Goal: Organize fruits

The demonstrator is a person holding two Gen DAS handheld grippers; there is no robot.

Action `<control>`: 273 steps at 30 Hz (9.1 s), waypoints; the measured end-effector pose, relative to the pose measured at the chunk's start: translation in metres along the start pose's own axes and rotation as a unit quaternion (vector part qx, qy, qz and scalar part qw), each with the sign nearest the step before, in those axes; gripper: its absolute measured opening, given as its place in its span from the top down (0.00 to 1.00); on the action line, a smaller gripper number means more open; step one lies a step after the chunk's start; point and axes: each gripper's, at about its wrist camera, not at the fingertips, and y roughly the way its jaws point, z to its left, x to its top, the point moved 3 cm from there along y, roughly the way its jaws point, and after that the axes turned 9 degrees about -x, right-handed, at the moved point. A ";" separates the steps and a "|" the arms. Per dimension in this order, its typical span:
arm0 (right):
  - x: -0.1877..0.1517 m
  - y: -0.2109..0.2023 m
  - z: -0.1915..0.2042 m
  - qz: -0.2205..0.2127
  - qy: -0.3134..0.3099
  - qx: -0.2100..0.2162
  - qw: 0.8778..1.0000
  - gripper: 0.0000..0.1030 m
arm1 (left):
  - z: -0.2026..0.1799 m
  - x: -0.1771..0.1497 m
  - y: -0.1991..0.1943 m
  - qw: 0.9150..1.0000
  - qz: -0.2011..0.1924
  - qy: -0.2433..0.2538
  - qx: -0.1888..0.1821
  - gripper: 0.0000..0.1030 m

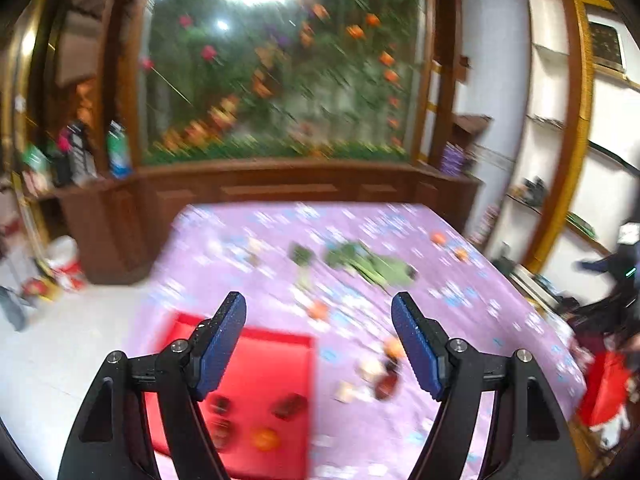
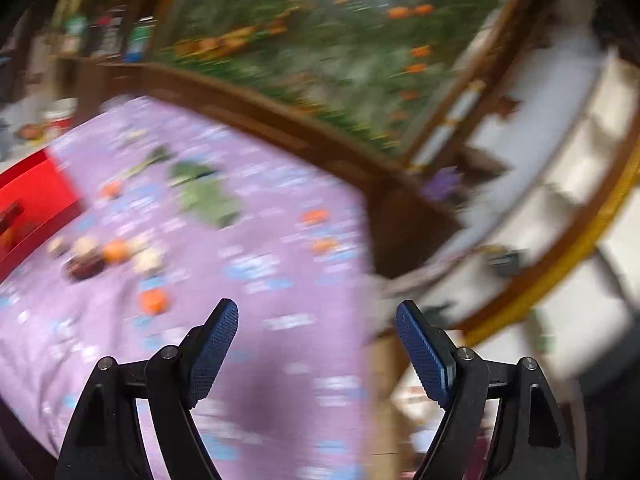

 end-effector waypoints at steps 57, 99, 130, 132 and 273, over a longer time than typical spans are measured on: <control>-0.012 0.093 0.145 0.062 0.129 0.220 0.965 0.64 | -0.021 -0.122 0.145 0.986 0.148 -0.067 -0.037 0.69; 0.111 0.029 0.394 0.030 0.015 0.359 0.933 0.62 | 0.208 -0.146 0.031 0.955 0.048 -0.250 0.150 0.58; 0.045 0.024 0.277 0.040 0.154 0.330 0.930 0.39 | 0.093 -0.117 0.022 0.980 0.048 -0.111 0.156 0.37; 0.041 0.024 0.274 0.040 0.155 0.327 0.931 0.39 | 0.086 -0.116 0.023 0.981 0.050 -0.105 0.155 0.37; 0.131 0.039 0.396 0.035 0.017 0.331 0.943 0.62 | 0.204 -0.129 0.042 0.963 0.033 -0.251 0.094 0.63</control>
